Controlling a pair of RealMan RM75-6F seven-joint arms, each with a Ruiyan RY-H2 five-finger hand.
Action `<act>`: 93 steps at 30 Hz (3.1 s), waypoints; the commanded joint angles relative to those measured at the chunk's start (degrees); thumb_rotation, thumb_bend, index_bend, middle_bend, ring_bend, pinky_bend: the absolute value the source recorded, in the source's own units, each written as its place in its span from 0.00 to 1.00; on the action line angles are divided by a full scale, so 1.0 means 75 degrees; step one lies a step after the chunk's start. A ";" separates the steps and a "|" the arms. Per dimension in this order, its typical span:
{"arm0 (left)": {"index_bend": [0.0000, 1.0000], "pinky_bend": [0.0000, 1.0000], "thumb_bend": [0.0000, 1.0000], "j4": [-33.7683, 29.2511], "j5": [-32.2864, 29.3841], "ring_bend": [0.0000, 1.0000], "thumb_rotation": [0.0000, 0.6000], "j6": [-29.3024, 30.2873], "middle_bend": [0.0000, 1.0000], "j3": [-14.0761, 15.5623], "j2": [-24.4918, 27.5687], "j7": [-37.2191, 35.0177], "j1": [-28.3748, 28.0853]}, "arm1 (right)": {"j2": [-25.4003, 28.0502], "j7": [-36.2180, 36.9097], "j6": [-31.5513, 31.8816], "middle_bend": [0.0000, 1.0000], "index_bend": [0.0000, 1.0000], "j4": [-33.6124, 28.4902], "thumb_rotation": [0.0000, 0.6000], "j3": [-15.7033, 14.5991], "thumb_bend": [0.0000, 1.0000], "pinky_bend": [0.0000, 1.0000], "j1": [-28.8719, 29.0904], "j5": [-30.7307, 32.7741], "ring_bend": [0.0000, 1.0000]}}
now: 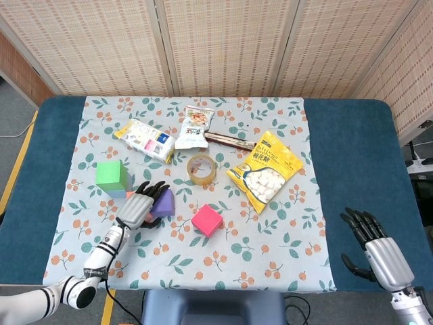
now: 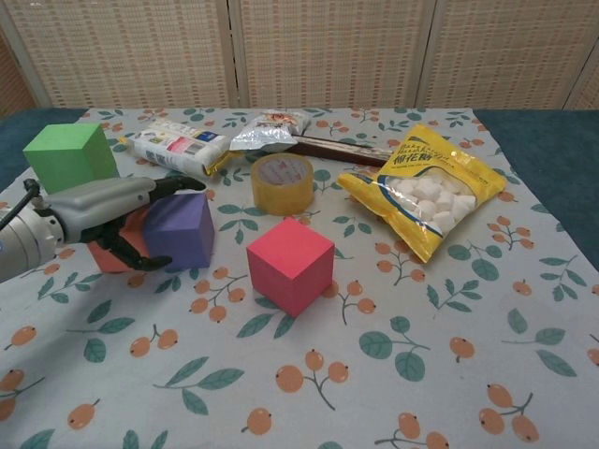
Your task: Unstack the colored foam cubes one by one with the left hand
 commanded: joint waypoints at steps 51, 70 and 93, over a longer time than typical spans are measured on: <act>0.00 0.04 0.33 -0.3053 0.2019 0.00 1.00 0.2068 0.00 0.1922 0.1478 0.0550 0.1716 | 0.0129 0.0191 0.0197 0.00 0.00 -0.0048 1.00 -0.0234 0.27 0.00 -0.0036 -0.0493 0.00; 0.00 0.02 0.33 -0.0337 -0.0211 0.00 1.00 0.1618 0.00 -0.0724 0.1752 0.1152 0.0747 | 0.0048 -0.0236 0.0077 0.00 0.00 -0.0112 1.00 -0.0353 0.27 0.00 -0.0046 -0.0667 0.00; 0.00 0.04 0.33 0.0411 -0.1018 0.17 1.00 -0.0146 0.00 -0.0802 0.1582 0.0024 -0.0003 | 0.0166 -0.0462 -0.0282 0.00 0.00 -0.0204 1.00 -0.0377 0.27 0.00 0.0020 -0.0386 0.00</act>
